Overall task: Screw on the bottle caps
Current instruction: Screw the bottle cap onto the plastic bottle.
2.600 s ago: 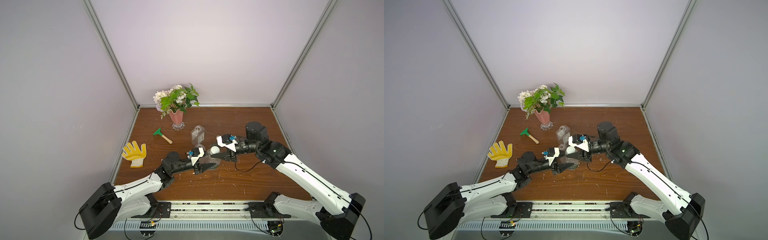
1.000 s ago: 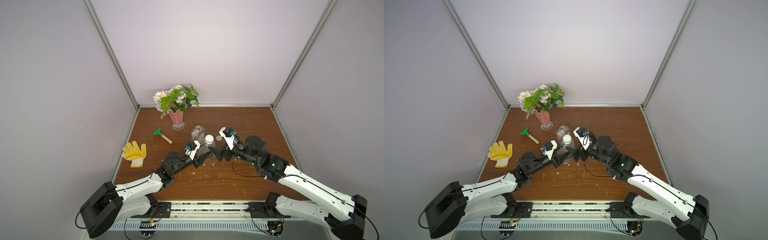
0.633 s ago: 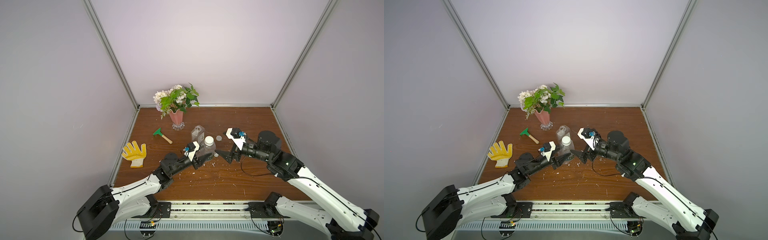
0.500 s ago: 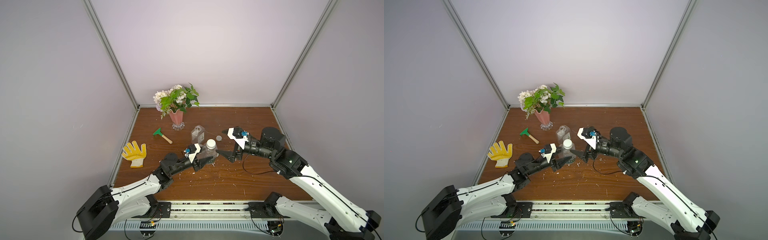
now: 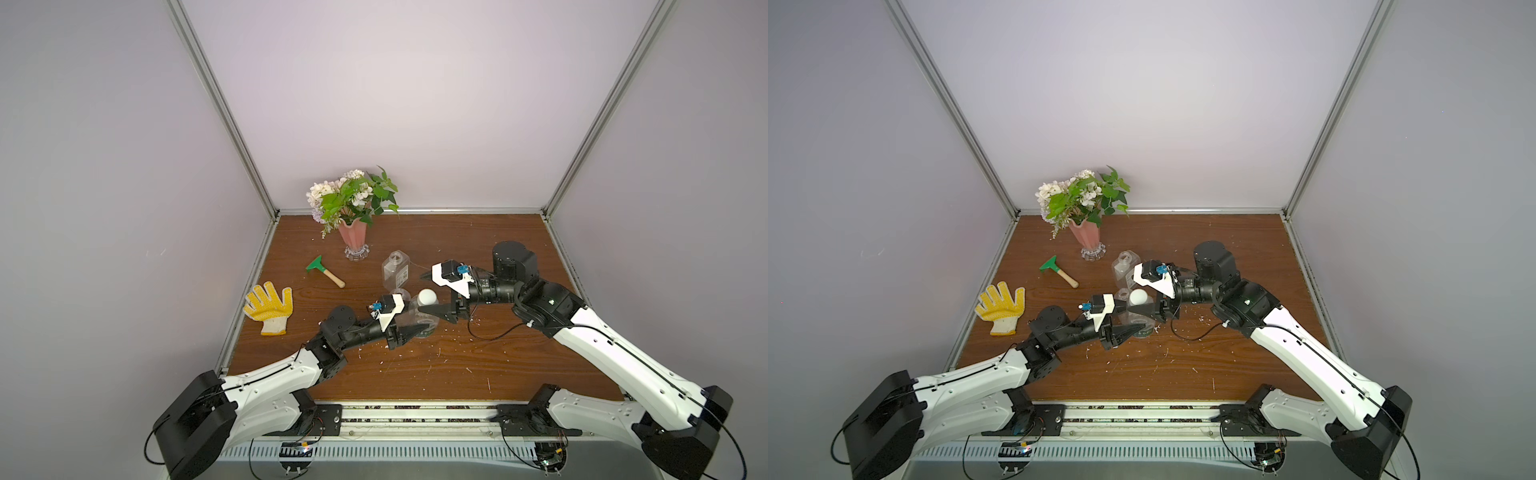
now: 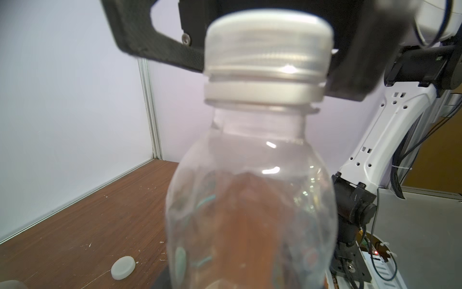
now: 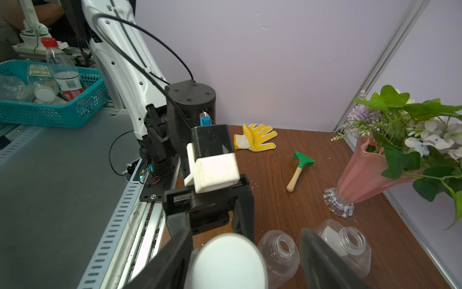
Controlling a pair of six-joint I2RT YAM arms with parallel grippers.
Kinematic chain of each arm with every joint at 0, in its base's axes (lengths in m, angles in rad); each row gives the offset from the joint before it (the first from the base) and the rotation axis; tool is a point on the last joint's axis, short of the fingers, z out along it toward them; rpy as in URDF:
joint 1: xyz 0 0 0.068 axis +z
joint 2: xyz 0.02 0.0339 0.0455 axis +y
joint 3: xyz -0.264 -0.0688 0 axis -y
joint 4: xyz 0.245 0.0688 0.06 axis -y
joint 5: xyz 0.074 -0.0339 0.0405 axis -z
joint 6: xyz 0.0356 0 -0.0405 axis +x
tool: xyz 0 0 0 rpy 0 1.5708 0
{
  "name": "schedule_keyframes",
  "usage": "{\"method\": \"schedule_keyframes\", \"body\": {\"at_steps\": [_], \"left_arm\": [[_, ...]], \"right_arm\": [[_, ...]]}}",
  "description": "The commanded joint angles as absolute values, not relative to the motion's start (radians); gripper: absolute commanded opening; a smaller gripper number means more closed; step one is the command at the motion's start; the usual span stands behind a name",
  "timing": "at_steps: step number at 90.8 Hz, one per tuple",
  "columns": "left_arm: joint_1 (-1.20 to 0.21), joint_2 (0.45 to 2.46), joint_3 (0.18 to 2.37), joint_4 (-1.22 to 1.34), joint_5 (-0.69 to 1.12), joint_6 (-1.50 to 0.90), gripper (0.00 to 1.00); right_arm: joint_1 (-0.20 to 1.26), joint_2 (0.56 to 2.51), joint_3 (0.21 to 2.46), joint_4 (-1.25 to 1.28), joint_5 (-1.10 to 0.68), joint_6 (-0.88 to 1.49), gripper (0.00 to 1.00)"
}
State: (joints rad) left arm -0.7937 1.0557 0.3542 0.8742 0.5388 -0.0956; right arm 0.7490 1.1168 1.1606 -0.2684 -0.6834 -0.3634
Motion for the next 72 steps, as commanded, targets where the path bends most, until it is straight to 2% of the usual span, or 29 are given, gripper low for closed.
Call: {"method": "schedule_keyframes", "body": {"at_steps": [1, 46, 72], "left_arm": [[-0.786, 1.055, 0.362, 0.911, 0.555, -0.081, 0.54], [-0.787, 1.063, 0.363, 0.918, 0.524, -0.074, 0.54], [-0.786, 1.054, 0.375, 0.943, 0.463, -0.057, 0.54]], "right_arm": [[0.758, 1.113, 1.165, -0.239, -0.724, -0.368, 0.7], [0.767, 1.127, 1.146, -0.238, -0.703, -0.34, 0.4], [0.769, 1.141, 1.115, -0.243, -0.54, -0.28, 0.22]]}}
